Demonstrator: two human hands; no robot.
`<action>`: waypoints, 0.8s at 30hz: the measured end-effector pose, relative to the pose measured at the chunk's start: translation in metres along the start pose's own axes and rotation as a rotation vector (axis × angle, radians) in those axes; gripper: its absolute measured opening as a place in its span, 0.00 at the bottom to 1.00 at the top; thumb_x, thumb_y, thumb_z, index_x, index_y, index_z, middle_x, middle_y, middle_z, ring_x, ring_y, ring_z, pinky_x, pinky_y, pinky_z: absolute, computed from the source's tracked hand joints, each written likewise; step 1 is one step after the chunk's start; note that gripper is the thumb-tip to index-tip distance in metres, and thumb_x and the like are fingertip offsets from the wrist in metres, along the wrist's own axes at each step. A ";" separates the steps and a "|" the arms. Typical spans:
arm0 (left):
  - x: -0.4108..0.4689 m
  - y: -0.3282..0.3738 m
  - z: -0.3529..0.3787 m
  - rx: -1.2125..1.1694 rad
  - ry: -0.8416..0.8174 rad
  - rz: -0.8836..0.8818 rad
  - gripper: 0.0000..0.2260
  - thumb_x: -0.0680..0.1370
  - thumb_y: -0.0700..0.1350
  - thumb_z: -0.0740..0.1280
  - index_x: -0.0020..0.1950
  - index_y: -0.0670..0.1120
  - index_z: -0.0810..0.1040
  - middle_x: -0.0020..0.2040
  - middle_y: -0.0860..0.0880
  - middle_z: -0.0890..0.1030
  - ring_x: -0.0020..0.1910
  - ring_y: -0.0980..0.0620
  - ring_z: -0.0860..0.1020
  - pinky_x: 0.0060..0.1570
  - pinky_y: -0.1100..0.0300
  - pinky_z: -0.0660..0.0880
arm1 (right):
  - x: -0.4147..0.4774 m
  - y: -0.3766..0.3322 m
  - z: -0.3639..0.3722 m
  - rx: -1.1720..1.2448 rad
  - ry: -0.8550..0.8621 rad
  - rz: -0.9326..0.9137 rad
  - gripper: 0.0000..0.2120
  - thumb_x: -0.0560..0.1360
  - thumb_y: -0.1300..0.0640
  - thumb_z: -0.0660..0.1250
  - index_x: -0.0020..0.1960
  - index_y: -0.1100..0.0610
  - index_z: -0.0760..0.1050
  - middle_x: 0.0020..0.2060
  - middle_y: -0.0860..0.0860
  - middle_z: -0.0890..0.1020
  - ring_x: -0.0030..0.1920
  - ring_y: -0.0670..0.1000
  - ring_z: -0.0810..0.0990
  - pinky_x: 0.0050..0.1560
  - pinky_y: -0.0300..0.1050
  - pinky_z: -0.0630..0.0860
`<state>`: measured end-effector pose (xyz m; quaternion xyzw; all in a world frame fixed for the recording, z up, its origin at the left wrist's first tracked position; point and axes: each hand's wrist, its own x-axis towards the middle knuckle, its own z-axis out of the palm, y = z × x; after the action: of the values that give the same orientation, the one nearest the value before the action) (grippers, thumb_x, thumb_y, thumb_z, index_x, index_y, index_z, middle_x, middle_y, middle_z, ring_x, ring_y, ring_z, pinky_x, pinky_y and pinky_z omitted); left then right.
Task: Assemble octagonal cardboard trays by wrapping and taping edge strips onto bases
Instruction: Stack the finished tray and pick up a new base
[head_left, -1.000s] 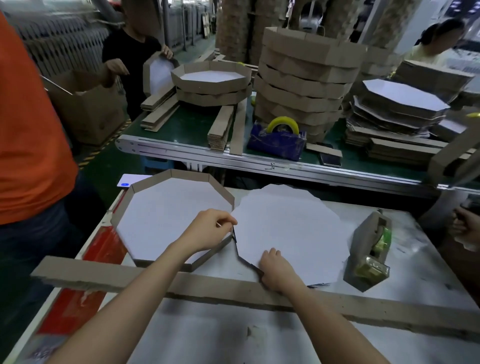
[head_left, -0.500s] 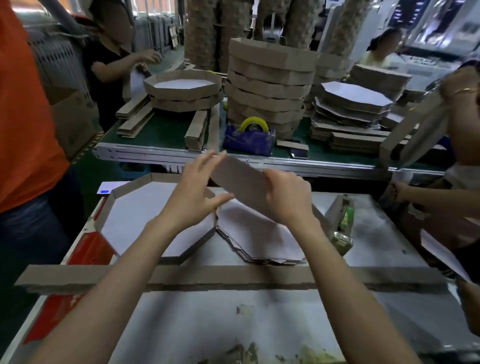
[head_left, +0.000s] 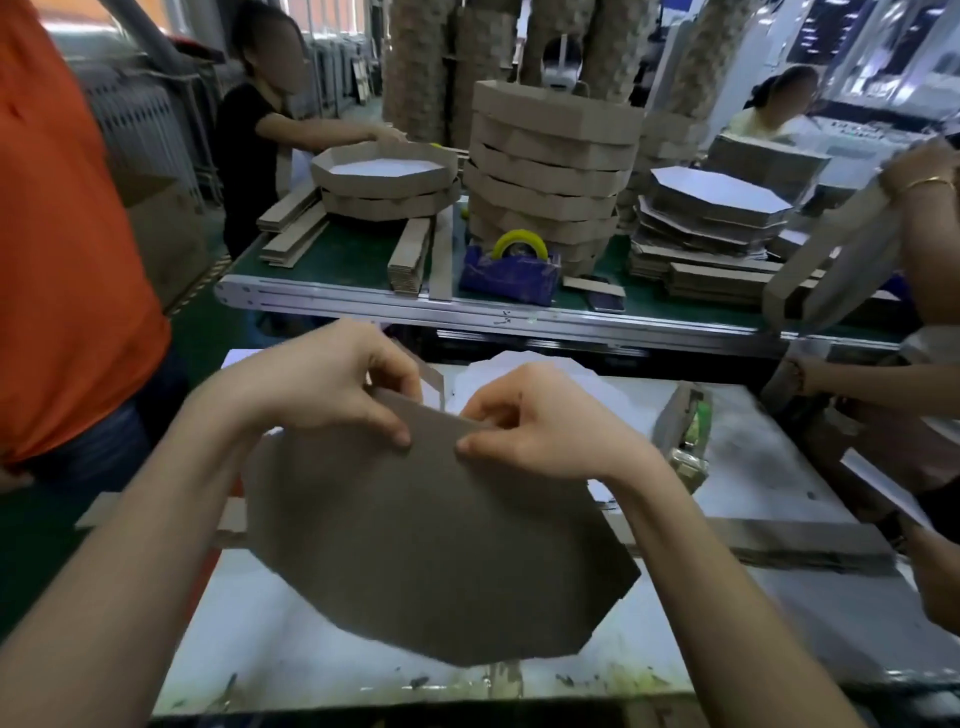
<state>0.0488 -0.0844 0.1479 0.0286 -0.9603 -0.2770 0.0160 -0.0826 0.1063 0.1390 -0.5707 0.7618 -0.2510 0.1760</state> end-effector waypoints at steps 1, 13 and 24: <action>-0.005 -0.005 0.005 -0.036 -0.050 0.004 0.07 0.68 0.46 0.79 0.41 0.54 0.84 0.39 0.57 0.83 0.42 0.57 0.81 0.44 0.55 0.77 | 0.004 -0.001 0.005 0.003 -0.073 -0.016 0.04 0.75 0.57 0.73 0.47 0.57 0.85 0.37 0.48 0.86 0.36 0.41 0.82 0.38 0.35 0.78; -0.050 -0.040 0.028 -0.505 -0.124 0.026 0.08 0.67 0.38 0.79 0.42 0.50 0.87 0.41 0.49 0.83 0.41 0.52 0.81 0.44 0.65 0.74 | 0.126 0.063 0.083 0.123 -0.087 0.155 0.11 0.81 0.57 0.64 0.47 0.63 0.81 0.40 0.54 0.85 0.39 0.51 0.84 0.42 0.47 0.82; -0.059 -0.043 0.022 -0.537 -0.158 -0.113 0.07 0.67 0.41 0.80 0.41 0.52 0.87 0.41 0.51 0.83 0.43 0.52 0.81 0.45 0.62 0.76 | 0.121 0.154 0.208 -0.514 -0.419 0.182 0.24 0.72 0.41 0.72 0.58 0.58 0.76 0.58 0.55 0.78 0.61 0.57 0.76 0.54 0.49 0.73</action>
<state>0.1090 -0.1051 0.1060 0.0552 -0.8477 -0.5232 -0.0676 -0.1222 -0.0131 -0.1175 -0.5653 0.7951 0.0885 0.2010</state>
